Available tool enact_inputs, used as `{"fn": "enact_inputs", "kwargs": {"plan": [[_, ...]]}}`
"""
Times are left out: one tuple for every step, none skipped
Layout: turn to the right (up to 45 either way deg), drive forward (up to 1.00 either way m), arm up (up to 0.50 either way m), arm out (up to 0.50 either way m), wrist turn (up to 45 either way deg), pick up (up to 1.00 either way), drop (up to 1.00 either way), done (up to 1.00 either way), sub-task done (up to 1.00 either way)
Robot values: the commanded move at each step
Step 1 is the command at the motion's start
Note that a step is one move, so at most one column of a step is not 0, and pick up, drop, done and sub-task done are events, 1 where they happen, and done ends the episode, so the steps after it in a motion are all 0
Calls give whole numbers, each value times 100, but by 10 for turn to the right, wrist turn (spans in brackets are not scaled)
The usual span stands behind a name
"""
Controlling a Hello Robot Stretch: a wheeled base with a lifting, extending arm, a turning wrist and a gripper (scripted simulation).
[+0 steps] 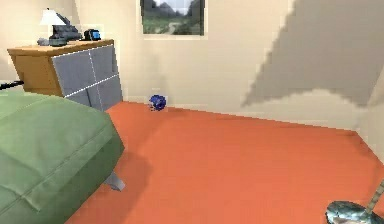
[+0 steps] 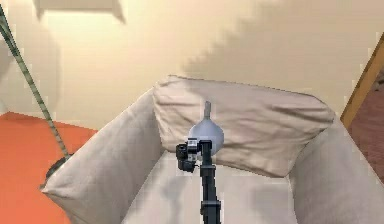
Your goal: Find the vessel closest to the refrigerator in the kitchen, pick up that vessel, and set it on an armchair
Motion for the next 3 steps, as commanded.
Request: {"fn": "enact_inputs", "kwargs": {"plan": [[0, 0, 0, 0, 0, 0, 100, 0, 0], [0, 0, 10, 0, 0, 0, 0, 0, 0], [0, 0, 0, -8, 0, 0, 0, 0, 0]]}}
